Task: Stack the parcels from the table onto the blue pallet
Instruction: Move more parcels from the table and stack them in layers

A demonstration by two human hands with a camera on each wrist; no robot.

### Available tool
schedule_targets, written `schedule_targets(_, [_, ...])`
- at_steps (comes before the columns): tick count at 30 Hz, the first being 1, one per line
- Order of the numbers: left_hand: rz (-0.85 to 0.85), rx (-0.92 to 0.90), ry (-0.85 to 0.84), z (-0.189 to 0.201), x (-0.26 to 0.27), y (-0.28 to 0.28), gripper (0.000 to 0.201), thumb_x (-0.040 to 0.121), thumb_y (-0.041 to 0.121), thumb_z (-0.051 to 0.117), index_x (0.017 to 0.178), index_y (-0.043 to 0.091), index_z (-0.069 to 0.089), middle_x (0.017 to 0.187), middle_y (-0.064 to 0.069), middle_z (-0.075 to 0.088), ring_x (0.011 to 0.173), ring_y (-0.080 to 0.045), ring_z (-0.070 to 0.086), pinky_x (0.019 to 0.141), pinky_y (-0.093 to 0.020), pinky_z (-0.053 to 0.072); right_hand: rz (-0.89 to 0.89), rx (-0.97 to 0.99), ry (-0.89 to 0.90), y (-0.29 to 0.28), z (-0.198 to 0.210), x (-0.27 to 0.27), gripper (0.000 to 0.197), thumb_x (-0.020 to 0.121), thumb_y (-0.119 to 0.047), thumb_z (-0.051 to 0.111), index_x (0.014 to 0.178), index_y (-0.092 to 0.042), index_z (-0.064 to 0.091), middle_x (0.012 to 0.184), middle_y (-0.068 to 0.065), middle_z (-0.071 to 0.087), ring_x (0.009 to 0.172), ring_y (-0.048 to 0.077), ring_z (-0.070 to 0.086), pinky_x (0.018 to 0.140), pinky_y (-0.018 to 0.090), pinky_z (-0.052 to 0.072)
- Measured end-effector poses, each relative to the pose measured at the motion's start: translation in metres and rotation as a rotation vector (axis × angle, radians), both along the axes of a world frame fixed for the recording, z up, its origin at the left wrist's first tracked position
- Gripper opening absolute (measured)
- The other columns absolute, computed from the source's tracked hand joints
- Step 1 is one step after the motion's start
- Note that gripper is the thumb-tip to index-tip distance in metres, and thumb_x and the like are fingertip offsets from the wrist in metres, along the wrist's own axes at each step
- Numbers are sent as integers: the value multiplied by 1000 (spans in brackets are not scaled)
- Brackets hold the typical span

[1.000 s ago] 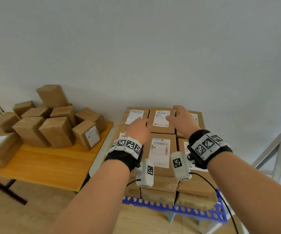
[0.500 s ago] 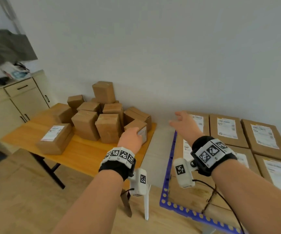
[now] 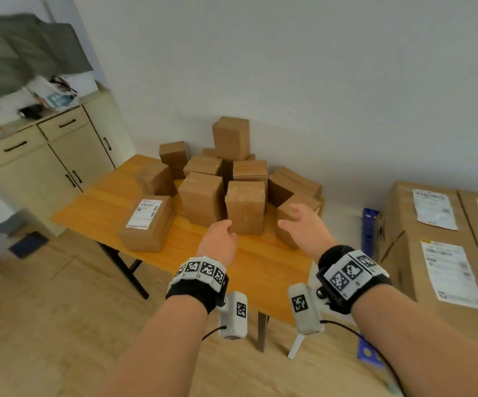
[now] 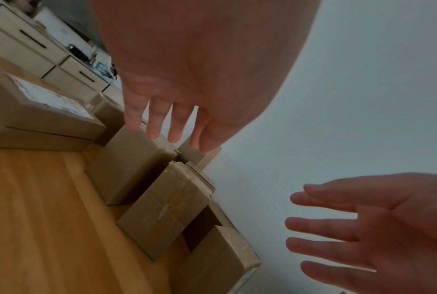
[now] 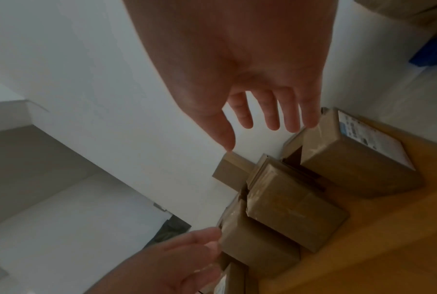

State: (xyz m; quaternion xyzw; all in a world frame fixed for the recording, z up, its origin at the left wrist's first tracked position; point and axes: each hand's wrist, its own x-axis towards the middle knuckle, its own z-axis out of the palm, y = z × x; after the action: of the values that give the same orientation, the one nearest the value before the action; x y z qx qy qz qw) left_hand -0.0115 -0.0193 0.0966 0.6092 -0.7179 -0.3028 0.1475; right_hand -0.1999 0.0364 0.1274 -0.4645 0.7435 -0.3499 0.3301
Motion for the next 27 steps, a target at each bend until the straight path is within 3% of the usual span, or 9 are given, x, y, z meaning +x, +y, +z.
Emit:
schedule_targets(3, [17, -7, 20, -5, 5, -14, 44, 103, 21, 41, 146, 18, 37, 149, -6, 39, 127, -22, 49, 97, -29, 40, 11, 33, -23, -21, -9, 8, 60, 95, -29, 60, 149, -19, 36, 151, 7, 41, 137, 22, 41, 99, 30, 38])
schedule_targets(8, [88, 24, 63, -10, -3, -45, 47, 103, 21, 40, 149, 21, 33, 153, -2, 36, 135, -21, 41, 105, -34, 36, 63, 60, -52, -61, -24, 4, 63, 96, -30, 59, 152, -20, 30, 153, 8, 39, 139, 23, 38, 106, 34, 35])
schedule_targets(12, [67, 58, 49, -11, -19, -77, 49, 102, 20, 40, 150, 21, 29, 156, -2, 31, 138, -22, 36, 109, -34, 33, 131, 101, -114, -93, -33, -5, 65, 99, -22, 56, 154, -17, 22, 153, 7, 37, 137, 23, 39, 100, 26, 34])
schedule_targets(16, [76, 117, 37, -19, -37, -110, 56, 103, 22, 40, 154, 20, 18, 161, 0, 19, 143, -22, 29, 113, -37, 28, 150, 129, -150, -124, -47, -16, 69, 99, -23, 55, 156, -17, 17, 157, 7, 31, 140, 24, 36, 109, 33, 33])
schedule_targets(21, [62, 161, 76, -37, -45, -125, 58, 104, 23, 38, 155, 18, 12, 160, -4, 20, 139, -26, 36, 111, -38, 34, 207, 122, -188, -146, -63, -17, 56, 97, -23, 57, 148, -23, 36, 144, -4, 49, 131, 18, 48, 109, 34, 39])
schedule_targets(23, [79, 154, 124, -44, -45, -127, 56, 104, 23, 38, 155, 19, 15, 160, -2, 21, 142, -24, 31, 112, -36, 30, 206, 125, -190, -150, -70, -16, 55, 96, -26, 57, 147, -23, 37, 141, -4, 52, 126, 15, 51, 107, 34, 42])
schedule_targets(25, [146, 131, 199, -49, -43, -128, 51, 104, 24, 38, 153, 20, 23, 157, -2, 29, 141, -21, 32, 111, -34, 30, 193, 119, -173, -152, -71, -13, 54, 97, -25, 56, 147, -21, 37, 139, -7, 50, 125, 12, 48, 104, 29, 39])
schedule_targets(27, [194, 113, 273, -51, -37, -127, 47, 104, 23, 37, 151, 19, 31, 154, -2, 36, 139, -20, 36, 109, -31, 30, 153, 119, -144, -151, -75, -10, 55, 98, -25, 55, 149, -18, 33, 141, -4, 46, 130, 15, 43, 104, 28, 35])
